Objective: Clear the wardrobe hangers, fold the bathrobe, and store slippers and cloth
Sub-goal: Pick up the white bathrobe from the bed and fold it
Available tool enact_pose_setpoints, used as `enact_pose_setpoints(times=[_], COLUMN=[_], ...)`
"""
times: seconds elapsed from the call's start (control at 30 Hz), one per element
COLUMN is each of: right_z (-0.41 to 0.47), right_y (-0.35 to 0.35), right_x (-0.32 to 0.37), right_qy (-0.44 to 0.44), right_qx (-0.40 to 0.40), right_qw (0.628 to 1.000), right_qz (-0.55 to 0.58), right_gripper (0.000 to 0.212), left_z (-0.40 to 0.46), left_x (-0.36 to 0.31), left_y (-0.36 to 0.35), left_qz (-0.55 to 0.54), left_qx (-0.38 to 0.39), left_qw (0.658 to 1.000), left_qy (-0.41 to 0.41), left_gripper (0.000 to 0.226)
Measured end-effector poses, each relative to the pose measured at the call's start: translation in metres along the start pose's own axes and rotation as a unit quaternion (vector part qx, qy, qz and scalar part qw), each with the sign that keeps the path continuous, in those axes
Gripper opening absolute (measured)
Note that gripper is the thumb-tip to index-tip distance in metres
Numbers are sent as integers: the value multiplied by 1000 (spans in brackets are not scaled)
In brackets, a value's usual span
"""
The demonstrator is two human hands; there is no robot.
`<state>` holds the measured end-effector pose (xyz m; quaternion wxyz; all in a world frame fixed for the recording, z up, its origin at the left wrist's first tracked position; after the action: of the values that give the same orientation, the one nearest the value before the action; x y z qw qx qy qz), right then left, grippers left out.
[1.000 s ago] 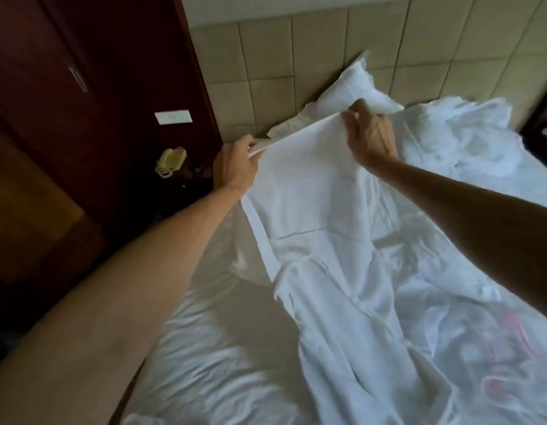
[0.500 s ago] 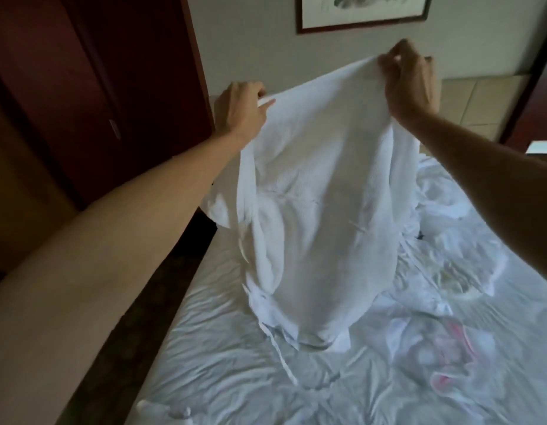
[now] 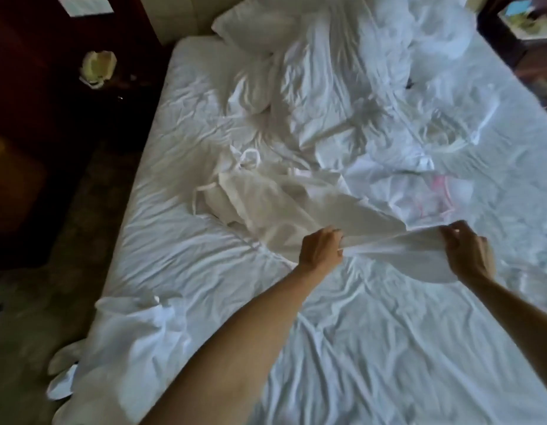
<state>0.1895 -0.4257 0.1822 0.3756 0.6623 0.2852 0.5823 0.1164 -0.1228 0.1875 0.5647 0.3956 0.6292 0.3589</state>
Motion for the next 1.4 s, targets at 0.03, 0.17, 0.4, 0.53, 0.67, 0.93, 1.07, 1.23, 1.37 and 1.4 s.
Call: enact_pose_setpoints(times=[0.03, 0.17, 0.4, 0.53, 0.67, 0.93, 1.07, 1.23, 1.37, 1.4], right_z=[-12, -46, -63, -58, -62, -20, -12, -47, -65, -68], right_y=[-9, -30, -80, -154, -233, -337, -363, -347, -289, -271], right_x=[-30, -103, -56, 39, 115, 167, 181, 168, 118, 104], right_qy=[-27, -84, 4, 66, 118, 101, 107, 161, 136, 119], right_qx=[6, 16, 3, 59, 116, 91, 91, 114, 111, 92], right_qw=[1000, 996, 1000, 994, 984, 990, 990, 979, 980, 984], right_qz=[-6, -22, 17, 59, 60, -28, -18, 56, 91, 100], right_gripper=[41, 57, 32, 14, 7, 49, 30, 18, 18, 19], left_z=[-4, -9, 0, 34, 81, 150, 169, 145, 109, 102], left_x=[-3, -15, 22, 113, 215, 290, 256, 226, 182, 159], left_y=[-31, -113, -148, -95, -46, -23, -54, -79, -81, -82], left_qz=[-9, -29, -16, -5, 75, 233, 251, 262, 165, 142], left_qx=[16, 39, 165, 103, 19, -5, 9, 29, -9, -34], left_qw=[1000, 998, 975, 991, 996, 972, 947, 909, 935, 933], left_qy=[-4, -28, -149, -79, 32, -31, -200, -322, -315, -328], left_gripper=[10, 7, 58, 47, 28, 63, 73, 31, 23, 19])
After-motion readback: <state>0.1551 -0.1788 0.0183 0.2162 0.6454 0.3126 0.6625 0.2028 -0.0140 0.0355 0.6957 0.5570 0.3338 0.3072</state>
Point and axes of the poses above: each hand's wrist, its own z-axis towards the middle knuckle, its own y-axis out of the back of the hand, x = y × z, the point moved 7 cm from there along z, towards the middle knuckle, and after that the axes turned 6 degrees about z, right-handed, at the moved point
